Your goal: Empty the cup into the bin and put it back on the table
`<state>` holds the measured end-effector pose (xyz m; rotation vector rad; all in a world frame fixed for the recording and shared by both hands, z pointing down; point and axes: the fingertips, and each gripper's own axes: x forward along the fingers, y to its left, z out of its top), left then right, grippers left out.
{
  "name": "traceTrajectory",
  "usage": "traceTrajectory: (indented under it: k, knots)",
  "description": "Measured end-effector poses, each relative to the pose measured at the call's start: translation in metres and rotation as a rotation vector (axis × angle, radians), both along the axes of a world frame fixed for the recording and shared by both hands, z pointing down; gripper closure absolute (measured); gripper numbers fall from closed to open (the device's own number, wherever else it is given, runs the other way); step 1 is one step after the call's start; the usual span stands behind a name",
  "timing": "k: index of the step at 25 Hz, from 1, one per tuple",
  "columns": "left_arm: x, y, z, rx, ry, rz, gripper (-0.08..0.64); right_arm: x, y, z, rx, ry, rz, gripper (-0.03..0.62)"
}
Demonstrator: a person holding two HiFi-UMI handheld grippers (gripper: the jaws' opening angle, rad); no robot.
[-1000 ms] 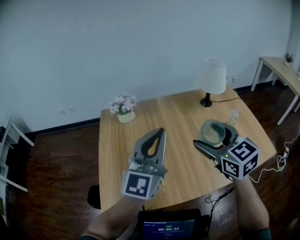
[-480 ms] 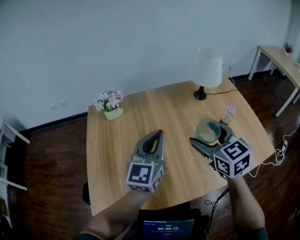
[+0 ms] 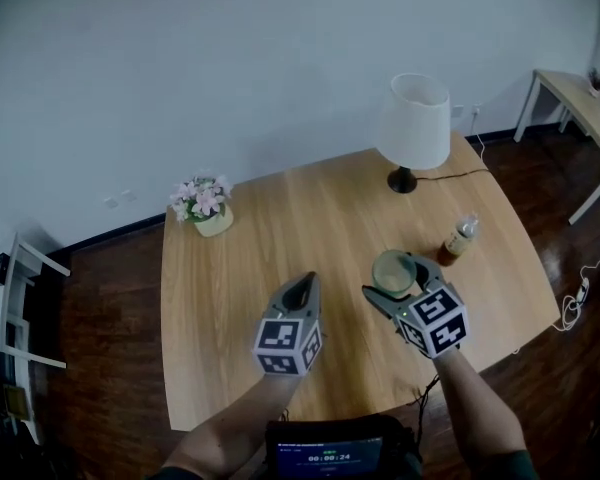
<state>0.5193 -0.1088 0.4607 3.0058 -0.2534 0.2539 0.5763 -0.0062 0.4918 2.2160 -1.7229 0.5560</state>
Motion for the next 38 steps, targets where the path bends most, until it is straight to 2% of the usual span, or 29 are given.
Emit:
traceTrajectory:
  k: [8, 15, 22, 32, 38]
  knots:
    - [0.030, -0.009, 0.078, -0.103, -0.157, -0.064, 0.568, 0.040, -0.012, 0.077, -0.075, -0.053, 0.020, 0.204]
    - [0.041, -0.018, 0.125, -0.127, -0.250, -0.115, 0.568, 0.057, -0.028, 0.122, -0.106, -0.058, 0.012, 0.204]
    - [0.051, -0.018, 0.158, -0.137, -0.313, -0.121, 0.568, 0.069, -0.039, 0.150, -0.103, -0.066, 0.016, 0.204]
    - [0.054, -0.020, 0.178, -0.145, -0.350, -0.116, 0.568, 0.072, -0.041, 0.169, -0.082, -0.072, 0.018, 0.202]
    - [0.056, -0.017, 0.179, -0.152, -0.345, -0.098, 0.568, 0.070, -0.044, 0.172, -0.076, -0.053, 0.010, 0.196]
